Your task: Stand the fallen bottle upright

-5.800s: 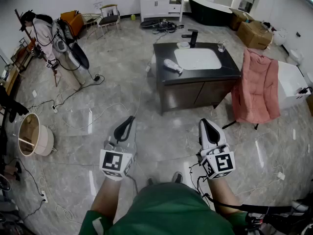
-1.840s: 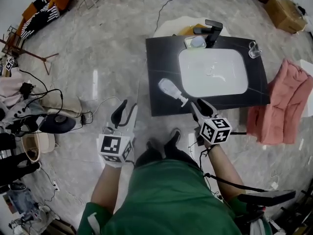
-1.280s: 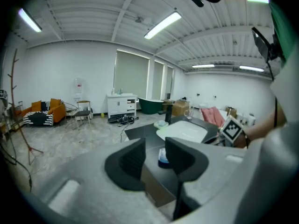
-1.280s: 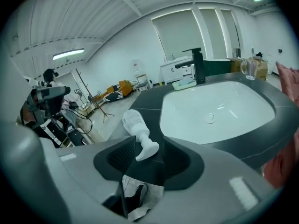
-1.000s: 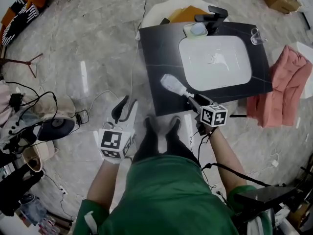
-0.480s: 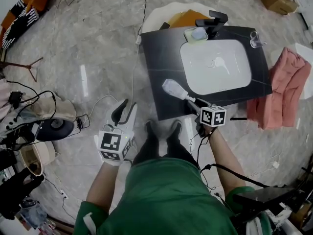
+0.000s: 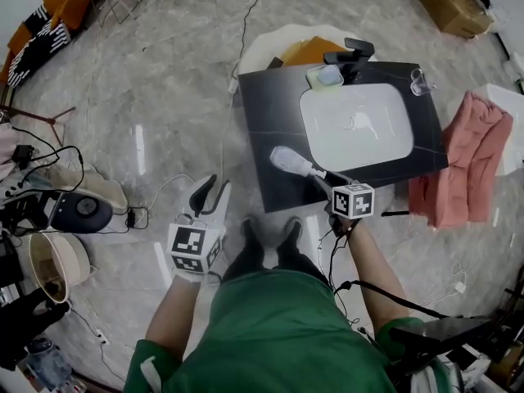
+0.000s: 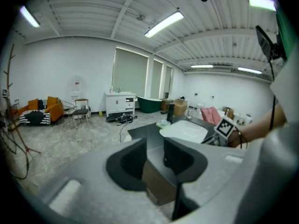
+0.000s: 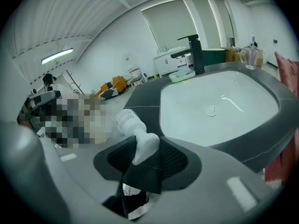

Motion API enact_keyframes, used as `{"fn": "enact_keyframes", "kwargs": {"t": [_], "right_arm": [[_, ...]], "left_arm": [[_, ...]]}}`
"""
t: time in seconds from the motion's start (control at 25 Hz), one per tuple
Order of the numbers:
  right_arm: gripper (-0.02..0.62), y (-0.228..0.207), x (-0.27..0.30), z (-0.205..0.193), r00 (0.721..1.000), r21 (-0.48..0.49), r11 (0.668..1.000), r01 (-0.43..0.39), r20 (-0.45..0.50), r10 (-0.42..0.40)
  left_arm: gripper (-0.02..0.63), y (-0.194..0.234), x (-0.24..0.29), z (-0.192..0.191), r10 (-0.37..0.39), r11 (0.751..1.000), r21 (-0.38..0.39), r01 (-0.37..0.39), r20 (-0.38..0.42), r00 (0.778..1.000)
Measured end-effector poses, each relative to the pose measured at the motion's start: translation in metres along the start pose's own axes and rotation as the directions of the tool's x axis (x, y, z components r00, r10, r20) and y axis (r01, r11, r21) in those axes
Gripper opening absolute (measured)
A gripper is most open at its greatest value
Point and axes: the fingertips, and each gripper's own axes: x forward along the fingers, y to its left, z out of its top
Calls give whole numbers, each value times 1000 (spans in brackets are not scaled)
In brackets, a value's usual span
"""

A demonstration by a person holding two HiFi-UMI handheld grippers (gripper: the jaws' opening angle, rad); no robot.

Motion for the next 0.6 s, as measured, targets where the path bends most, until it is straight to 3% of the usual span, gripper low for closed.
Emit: {"fn": "enact_keyframes", "kwargs": {"t": [0.32, 0.44, 0.6], "right_arm": [[149, 8, -23, 19, 999, -29, 999, 28, 39, -26], [103, 12, -32, 27, 997, -58, 997, 50, 55, -46], [94, 15, -41, 33, 995, -104, 991, 80, 64, -73]], "left_arm": [[110, 1, -15, 8, 7, 1000, -14, -6, 22, 1000], [109, 3, -21, 12, 18, 1000, -20, -17, 35, 999], [107, 3, -28, 17, 24, 999, -30, -22, 48, 999]]}}
